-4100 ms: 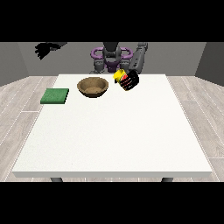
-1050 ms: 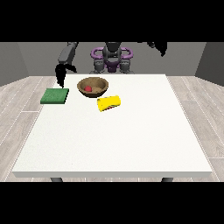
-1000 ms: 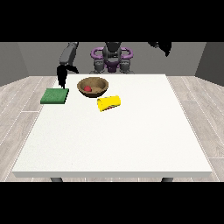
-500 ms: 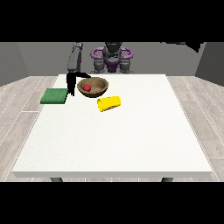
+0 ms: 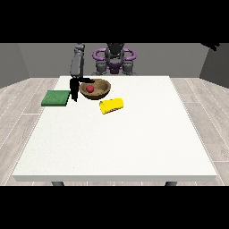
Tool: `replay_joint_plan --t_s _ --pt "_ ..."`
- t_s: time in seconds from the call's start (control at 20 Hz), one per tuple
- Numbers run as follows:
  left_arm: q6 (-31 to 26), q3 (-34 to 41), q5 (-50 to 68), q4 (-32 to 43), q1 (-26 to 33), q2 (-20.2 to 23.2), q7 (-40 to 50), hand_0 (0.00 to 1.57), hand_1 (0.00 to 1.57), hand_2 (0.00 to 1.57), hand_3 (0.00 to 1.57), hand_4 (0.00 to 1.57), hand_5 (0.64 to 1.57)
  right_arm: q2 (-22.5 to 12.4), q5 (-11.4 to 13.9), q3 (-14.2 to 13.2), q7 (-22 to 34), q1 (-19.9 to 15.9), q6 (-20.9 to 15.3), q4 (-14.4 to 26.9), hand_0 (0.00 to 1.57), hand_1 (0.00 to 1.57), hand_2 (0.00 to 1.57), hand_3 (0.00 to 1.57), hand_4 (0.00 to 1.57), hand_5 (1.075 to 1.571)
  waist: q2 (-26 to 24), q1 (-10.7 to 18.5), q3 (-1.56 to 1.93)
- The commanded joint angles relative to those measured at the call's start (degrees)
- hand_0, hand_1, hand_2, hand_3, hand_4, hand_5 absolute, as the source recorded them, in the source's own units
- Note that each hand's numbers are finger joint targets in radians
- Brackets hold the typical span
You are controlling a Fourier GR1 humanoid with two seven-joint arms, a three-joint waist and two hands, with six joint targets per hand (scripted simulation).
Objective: Pick the cup and pour the ball into the bowl, then pick the bowl and place it on the pad
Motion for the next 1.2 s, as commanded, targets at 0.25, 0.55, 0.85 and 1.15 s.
replay_joint_plan --t_s 0.25,0.55,0.85,1.15 --pt "-2.70 3.29 2.13 1.91 1.80 4.01 -1.11 0.00 0.00 0.00 0.00 0.21 1.506 3.40 -2.36 -0.84 3.32 0.14 -1.46 6.43 0.58 0.58 0.00 0.00 0.40 1.531 1.06 -0.11 0.44" --pt "-3.32 2.27 3.98 -0.52 -0.85 3.14 -0.23 0.00 0.00 0.00 0.00 0.49 1.558 1.05 2.67 -0.74 4.03 0.98 -10.80 7.23 1.57 1.57 1.57 1.57 1.10 1.463 4.13 3.19 0.42" --pt "-4.71 3.60 4.34 2.42 -0.13 5.34 -0.27 0.00 0.00 0.00 0.00 0.68 1.570 0.47 3.03 -0.10 8.46 1.07 -13.75 2.80 1.57 1.57 1.57 1.57 1.07 1.487 2.16 2.99 0.33" --pt "-5.00 4.62 2.09 9.90 3.82 7.12 -1.24 0.00 0.00 0.00 0.00 0.73 1.569 -4.36 4.82 3.55 28.36 -4.21 -16.65 -4.57 1.57 1.57 1.57 1.57 1.04 1.535 -5.98 -2.69 0.34"
